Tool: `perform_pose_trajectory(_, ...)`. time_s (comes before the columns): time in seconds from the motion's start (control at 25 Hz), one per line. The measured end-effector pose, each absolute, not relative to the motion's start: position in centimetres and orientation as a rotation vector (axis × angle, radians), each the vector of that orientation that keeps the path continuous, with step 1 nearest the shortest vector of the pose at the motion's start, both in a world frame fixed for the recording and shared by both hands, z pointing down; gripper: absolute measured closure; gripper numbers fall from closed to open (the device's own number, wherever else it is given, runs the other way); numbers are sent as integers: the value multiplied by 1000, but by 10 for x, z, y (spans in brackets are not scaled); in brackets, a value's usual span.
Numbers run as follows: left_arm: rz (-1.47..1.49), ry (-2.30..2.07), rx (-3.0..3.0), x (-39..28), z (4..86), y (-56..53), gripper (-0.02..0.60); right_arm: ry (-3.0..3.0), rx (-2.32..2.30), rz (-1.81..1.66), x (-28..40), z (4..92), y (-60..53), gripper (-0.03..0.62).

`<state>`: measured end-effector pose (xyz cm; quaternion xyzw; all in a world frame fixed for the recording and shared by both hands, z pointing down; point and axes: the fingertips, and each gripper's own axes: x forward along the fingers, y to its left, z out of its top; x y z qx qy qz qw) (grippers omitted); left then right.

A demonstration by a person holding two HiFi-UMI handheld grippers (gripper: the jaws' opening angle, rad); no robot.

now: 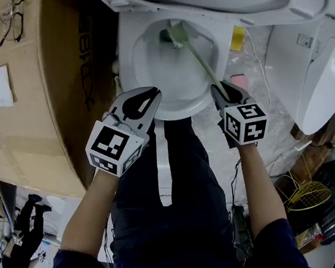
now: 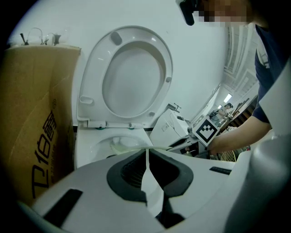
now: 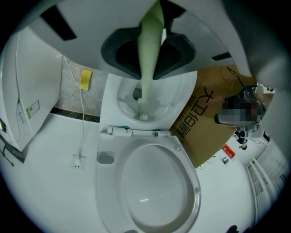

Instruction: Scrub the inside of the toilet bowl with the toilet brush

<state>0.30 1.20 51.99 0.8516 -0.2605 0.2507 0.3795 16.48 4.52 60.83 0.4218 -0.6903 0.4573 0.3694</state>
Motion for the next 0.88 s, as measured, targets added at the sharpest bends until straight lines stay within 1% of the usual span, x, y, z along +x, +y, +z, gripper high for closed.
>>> perform_pose_trajectory(0.56, 642, -646, 2200, 15, 514, 20, 537, -1703, 1152, 1205, 199, 612, 69, 508)
perform_pose_trajectory(0.88, 649, -642, 2209, 15, 511, 29, 537, -1681, 1176, 1221, 204, 615, 84, 508)
